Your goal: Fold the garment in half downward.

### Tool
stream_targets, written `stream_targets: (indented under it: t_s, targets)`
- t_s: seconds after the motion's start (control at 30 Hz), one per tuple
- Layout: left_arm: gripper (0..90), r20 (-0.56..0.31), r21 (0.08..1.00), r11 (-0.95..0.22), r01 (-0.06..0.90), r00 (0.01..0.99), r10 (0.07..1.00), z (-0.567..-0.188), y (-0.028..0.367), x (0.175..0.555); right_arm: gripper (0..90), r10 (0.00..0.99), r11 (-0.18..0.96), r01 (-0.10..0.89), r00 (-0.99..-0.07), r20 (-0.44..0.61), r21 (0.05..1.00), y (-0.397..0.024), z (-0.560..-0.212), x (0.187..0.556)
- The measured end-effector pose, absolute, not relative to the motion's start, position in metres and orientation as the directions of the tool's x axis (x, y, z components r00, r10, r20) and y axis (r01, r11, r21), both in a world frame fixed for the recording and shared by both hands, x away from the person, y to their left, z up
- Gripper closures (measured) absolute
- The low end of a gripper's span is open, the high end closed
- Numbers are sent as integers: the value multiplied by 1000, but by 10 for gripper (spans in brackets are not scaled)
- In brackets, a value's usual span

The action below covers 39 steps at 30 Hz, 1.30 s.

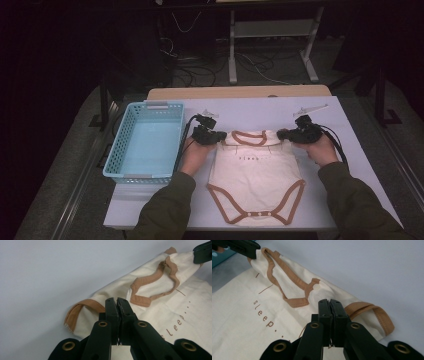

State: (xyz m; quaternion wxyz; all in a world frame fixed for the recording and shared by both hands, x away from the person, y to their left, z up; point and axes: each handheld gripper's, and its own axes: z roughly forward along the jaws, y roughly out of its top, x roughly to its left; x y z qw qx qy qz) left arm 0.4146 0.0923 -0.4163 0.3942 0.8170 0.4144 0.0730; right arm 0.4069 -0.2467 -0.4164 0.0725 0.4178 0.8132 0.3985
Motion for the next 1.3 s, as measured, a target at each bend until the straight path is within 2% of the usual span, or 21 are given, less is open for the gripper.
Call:
stream_targets:
  t_s: [1.3]
  targets:
    - [874, -200, 678, -455, 577, 741, 641, -408, 99, 360, 871, 673, 396, 590, -708, 215, 703, -249, -408, 356]
